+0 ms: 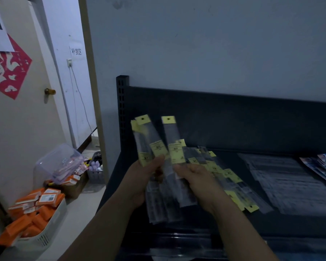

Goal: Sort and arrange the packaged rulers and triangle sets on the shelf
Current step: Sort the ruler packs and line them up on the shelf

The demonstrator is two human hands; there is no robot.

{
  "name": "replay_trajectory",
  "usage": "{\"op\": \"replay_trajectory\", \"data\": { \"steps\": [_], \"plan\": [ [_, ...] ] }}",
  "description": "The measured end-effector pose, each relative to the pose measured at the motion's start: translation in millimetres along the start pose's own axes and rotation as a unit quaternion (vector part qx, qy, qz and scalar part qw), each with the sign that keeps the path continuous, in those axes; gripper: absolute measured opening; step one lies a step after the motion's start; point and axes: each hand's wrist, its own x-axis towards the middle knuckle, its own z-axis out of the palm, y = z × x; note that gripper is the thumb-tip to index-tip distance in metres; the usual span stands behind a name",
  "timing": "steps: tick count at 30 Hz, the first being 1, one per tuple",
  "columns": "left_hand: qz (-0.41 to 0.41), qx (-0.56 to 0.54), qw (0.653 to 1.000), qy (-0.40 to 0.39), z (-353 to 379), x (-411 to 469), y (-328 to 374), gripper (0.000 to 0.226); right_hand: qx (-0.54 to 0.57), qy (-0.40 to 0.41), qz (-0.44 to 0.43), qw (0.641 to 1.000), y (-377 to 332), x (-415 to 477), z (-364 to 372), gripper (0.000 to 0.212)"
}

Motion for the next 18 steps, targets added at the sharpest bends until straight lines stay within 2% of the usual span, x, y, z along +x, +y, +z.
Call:
{"op": "replay_trajectory", "data": {
  "steps": [5, 6, 8, 9, 10, 12, 13, 18],
  "plan": [
    [-0.016, -0.021, 0.999, 0.026, 12, 3, -6, 0.018, -0.097, -0.071, 0.006, 0.993, 11, 0, 2, 0.041],
    [-0.018, -0.023, 0.999, 0.032, 11, 4, -6, 0.018, -0.114, -0.055, -0.003, 0.992, 11, 1, -2, 0.043],
    [-0.024, -0.031, 0.998, 0.044, 8, 6, -4, 0.019, -0.211, 0.036, -0.047, 0.976, 15, 8, -18, 0.041],
    [-0.028, -0.039, 0.998, 0.049, 7, 6, -3, 0.02, -0.307, 0.095, -0.077, 0.944, 18, 11, -29, 0.037],
    [-0.033, -0.053, 0.997, 0.052, 5, 7, -3, 0.021, -0.423, 0.138, -0.098, 0.89, 22, 15, -40, 0.033],
    [-0.054, -0.085, 0.993, 0.054, 2, 7, -2, 0.025, -0.593, 0.162, -0.09, 0.784, 30, 19, -57, 0.029],
    [-0.07, -0.098, 0.991, 0.053, 1, 7, -2, 0.027, -0.63, 0.155, -0.078, 0.757, 34, 21, -62, 0.029],
    [-0.109, -0.134, 0.984, 0.05, 4, 7, -1, 0.035, -0.648, 0.149, -0.054, 0.745, 38, 24, -63, 0.039]
  ]
}}
